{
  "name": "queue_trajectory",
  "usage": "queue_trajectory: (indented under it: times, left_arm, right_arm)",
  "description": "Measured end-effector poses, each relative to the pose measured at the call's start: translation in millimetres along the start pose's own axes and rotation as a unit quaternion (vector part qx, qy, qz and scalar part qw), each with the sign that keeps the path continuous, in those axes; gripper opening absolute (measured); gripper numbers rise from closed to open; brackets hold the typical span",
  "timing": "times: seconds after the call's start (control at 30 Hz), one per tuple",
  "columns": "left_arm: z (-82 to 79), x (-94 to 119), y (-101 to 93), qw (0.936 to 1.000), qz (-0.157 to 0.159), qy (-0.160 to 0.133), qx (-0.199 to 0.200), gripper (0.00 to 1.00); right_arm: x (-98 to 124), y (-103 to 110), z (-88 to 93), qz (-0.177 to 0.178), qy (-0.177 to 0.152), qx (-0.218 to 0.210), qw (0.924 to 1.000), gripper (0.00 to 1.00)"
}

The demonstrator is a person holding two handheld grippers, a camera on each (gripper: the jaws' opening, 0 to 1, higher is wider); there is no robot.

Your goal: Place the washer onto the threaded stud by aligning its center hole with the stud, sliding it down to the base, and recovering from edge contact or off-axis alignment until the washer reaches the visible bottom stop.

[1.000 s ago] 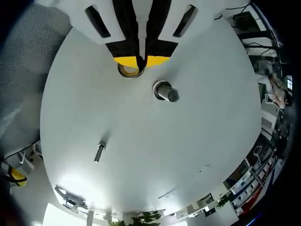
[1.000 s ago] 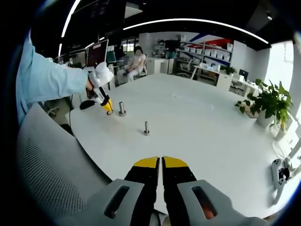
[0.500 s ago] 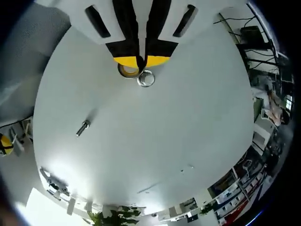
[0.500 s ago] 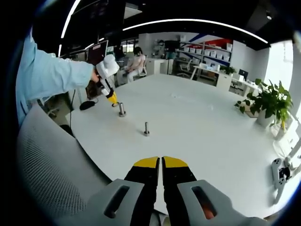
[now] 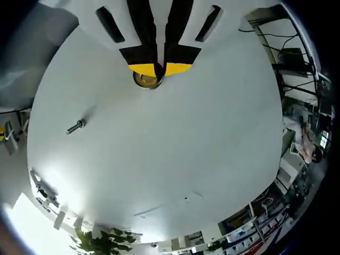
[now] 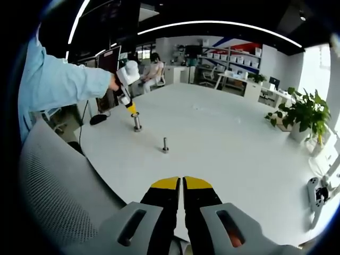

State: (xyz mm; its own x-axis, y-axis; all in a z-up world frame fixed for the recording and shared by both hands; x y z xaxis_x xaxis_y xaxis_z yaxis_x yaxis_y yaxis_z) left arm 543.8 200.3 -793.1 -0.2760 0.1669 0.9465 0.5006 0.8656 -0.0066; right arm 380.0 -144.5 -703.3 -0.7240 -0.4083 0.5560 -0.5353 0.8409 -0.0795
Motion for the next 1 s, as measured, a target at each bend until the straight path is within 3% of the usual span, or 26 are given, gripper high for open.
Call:
queue_trajectory:
  times: [0.67,1.0]
  left_arm:
    - [-1.6,-5.7,-2.1,0.9993,0.011,0.018,0.031,0.01]
    - [-0.4,-5.2,-3.1,0.9997,0.011,0.020,0.003,0.02]
  right_arm:
    - [0.0,-0.4,0.6,0.000,0.001,-0.005,1.0000,0.04]
    - [0.0,-0.1,0.3,-0.001,0.000,-0.005,1.0000,0.04]
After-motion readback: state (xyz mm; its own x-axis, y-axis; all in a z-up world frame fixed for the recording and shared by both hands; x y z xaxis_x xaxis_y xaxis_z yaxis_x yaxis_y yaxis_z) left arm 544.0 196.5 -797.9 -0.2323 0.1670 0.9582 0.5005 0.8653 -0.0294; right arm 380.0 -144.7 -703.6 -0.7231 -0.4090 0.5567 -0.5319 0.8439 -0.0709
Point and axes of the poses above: the point that each gripper's makers call its tool centre point, and the gripper's own axes: x roughly backward along the fingers, y roughly to its left, z roughly out of its underside, the point moved 1 cm from there along x, roughly backward along the fingers, and after that the axes turned 3 degrees about z, right-handed, at the moved point
